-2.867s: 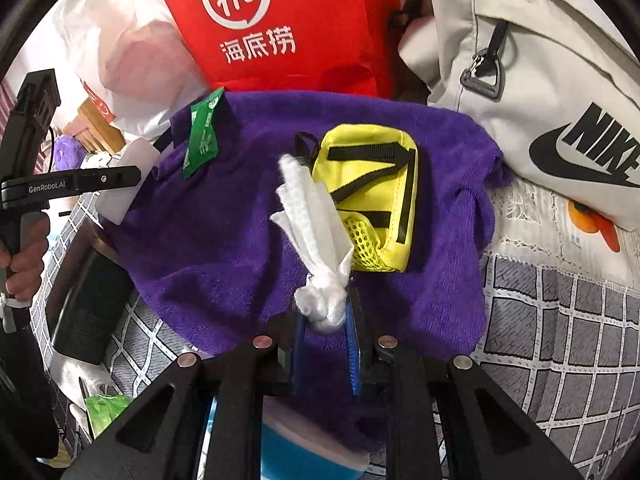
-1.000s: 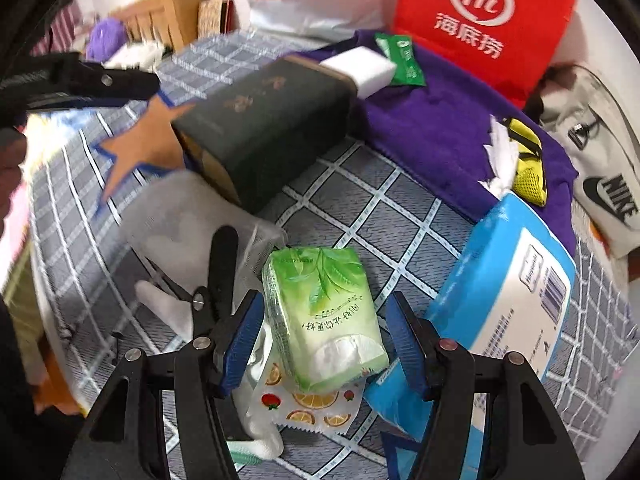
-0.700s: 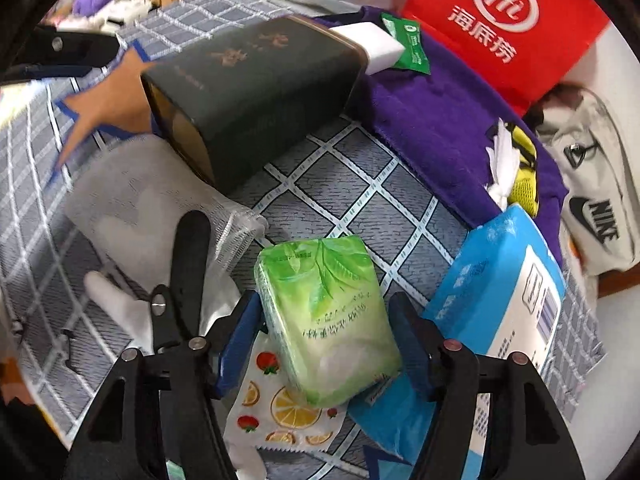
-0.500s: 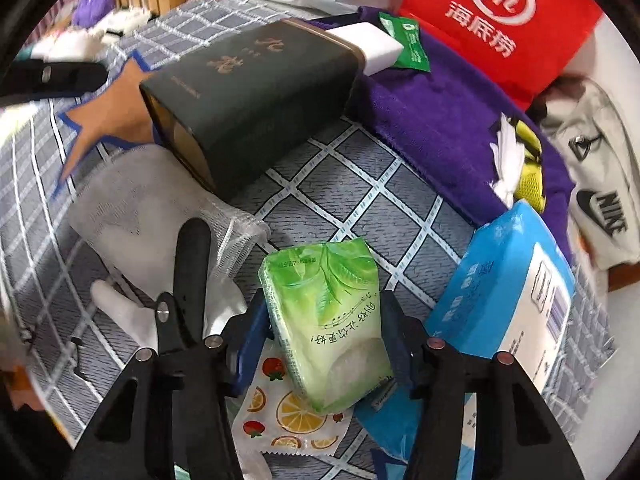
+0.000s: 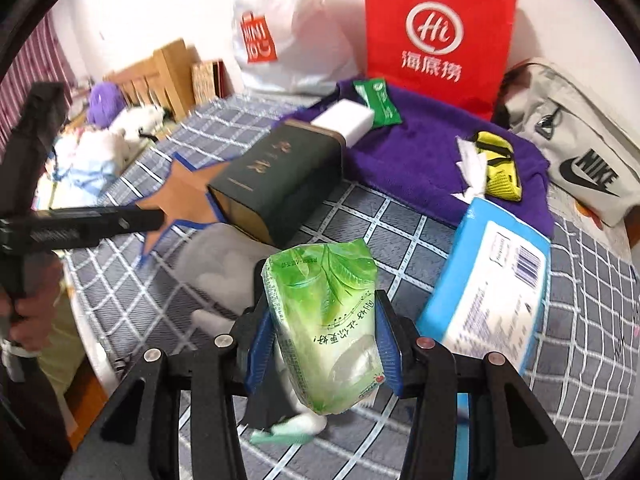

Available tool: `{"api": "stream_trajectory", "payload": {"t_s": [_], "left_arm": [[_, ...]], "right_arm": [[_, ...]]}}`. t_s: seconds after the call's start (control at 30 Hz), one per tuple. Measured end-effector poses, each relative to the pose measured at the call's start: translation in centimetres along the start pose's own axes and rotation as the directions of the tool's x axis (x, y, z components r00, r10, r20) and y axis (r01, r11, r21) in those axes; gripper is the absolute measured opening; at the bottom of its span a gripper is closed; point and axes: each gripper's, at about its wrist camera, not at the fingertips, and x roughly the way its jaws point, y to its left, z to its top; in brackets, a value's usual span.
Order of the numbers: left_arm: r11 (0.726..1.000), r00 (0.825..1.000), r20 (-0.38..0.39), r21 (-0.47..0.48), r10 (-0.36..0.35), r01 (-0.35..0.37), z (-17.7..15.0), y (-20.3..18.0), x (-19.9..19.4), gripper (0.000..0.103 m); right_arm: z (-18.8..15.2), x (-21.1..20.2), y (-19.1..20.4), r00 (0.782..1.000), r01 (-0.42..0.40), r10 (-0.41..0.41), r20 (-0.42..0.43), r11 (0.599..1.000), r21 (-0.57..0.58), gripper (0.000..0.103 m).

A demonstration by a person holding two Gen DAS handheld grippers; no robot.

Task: Organize soft objects
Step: 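Lift the green packet with the right gripper while the left gripper grasps the clear plastic tube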

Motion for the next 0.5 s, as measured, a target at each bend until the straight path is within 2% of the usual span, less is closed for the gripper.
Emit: {"api": "stream_trajectory", "payload": {"t_s": [0.27,0.5], "left_arm": [[1.000,1.000,0.009,0.011,-0.021,0.021,-2.1,-1.6,1.1,0.068],[0.996,0.996,-0.007,-0.015,-0.092,0.092,-2.3,-2.0,3.4,0.064]], "right_arm": [[-4.3,-4.4,-1.6,0.998,-0.001,-0.003,0.060,0.998,0.055,0.046],[-9.2,-4.7,-4.8,0.998,0.060,-0.061,0.008,0.988,0.139,0.046]]}}
